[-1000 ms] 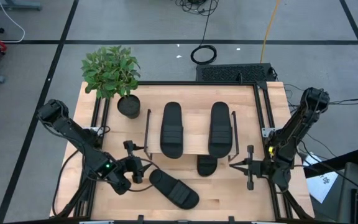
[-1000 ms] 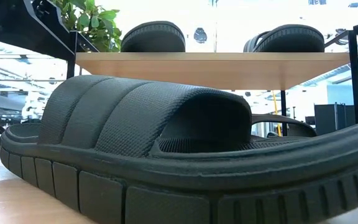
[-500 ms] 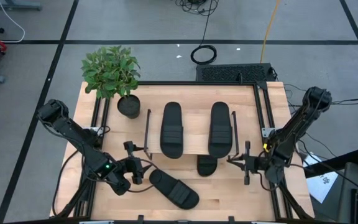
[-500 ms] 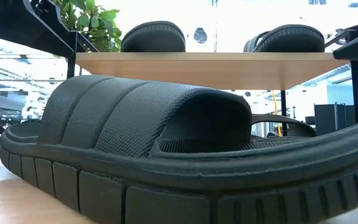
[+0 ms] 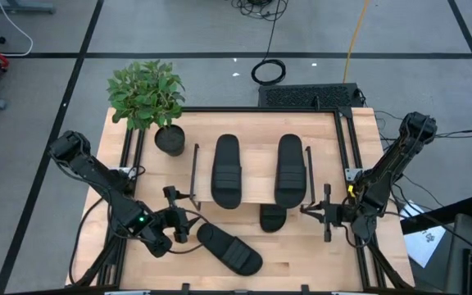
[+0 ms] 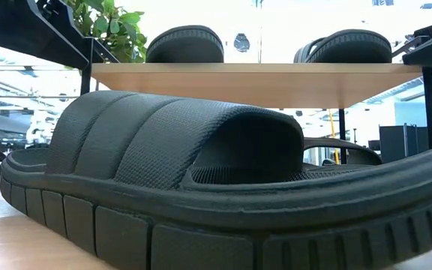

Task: Pick and place slides into the shelf
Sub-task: Adjust the shelf, then put the black slipper under the shelf

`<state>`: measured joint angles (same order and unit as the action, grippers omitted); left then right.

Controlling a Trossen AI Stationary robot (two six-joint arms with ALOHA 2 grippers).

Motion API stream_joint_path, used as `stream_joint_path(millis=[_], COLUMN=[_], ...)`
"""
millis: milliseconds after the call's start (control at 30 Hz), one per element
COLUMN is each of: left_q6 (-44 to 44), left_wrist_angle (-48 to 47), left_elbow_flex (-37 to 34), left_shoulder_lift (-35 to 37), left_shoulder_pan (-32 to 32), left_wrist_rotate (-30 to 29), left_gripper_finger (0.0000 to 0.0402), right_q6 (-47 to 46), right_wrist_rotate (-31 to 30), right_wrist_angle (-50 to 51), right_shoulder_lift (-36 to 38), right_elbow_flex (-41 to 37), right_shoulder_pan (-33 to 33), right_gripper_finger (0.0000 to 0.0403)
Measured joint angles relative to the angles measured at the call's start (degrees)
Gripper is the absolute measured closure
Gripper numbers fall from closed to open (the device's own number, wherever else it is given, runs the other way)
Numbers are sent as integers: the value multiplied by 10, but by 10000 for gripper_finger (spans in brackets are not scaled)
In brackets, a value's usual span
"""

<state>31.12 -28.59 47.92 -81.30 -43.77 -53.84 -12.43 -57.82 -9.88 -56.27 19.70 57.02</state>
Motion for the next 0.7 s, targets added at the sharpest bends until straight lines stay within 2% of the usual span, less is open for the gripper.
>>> stream_joint_path(millis=[333, 500, 700], left_q6=[16, 79, 197], left_wrist_angle=[-37, -94, -176], left_elbow_flex=[0, 0, 0], left_shoulder_lift=[0, 0, 0], left_shoulder_pan=[-29, -41, -63], left_wrist_rotate=[-20, -18, -6], left_gripper_finger=[25, 25, 25], right_q6=[124, 139, 179], right_wrist_rotate=[17, 27, 57], right_wrist_angle=[-88, -88, -86], right_shoulder_lift=[5, 17, 1], right_elbow_flex=[12, 26, 60], right_shoulder_pan=[36, 54, 66], right_gripper_finger=[403, 403, 403])
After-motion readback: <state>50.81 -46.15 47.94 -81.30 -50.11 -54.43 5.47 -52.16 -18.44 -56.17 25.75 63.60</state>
